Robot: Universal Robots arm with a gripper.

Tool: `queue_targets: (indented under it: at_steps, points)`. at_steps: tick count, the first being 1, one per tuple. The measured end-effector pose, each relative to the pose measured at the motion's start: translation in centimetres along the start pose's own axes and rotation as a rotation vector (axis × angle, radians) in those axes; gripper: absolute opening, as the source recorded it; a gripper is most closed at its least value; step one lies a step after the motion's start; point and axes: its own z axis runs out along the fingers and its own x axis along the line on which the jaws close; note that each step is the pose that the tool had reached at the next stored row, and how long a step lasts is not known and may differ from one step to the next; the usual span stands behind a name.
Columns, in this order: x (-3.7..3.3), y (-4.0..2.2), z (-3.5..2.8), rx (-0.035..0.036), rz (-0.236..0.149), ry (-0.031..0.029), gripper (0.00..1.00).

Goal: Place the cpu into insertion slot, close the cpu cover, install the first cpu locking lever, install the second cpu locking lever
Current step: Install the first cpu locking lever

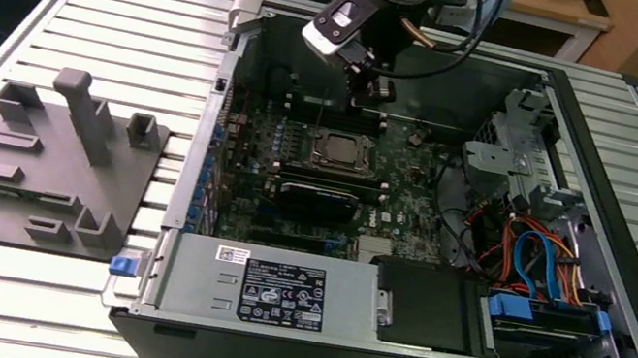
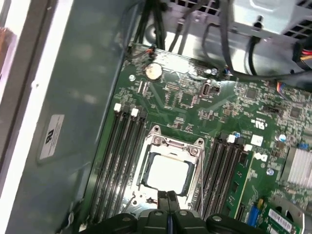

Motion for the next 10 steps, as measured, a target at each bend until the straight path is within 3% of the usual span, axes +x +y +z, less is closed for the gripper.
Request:
queue_targets:
  at_steps: [6,10]
  points:
    - [0.00,0.00,0.00,0.0013,-0.082,-0.0004,0.10]
    - [0.00,0.00,0.00,0.0017,-0.108,-0.0005,0.10]
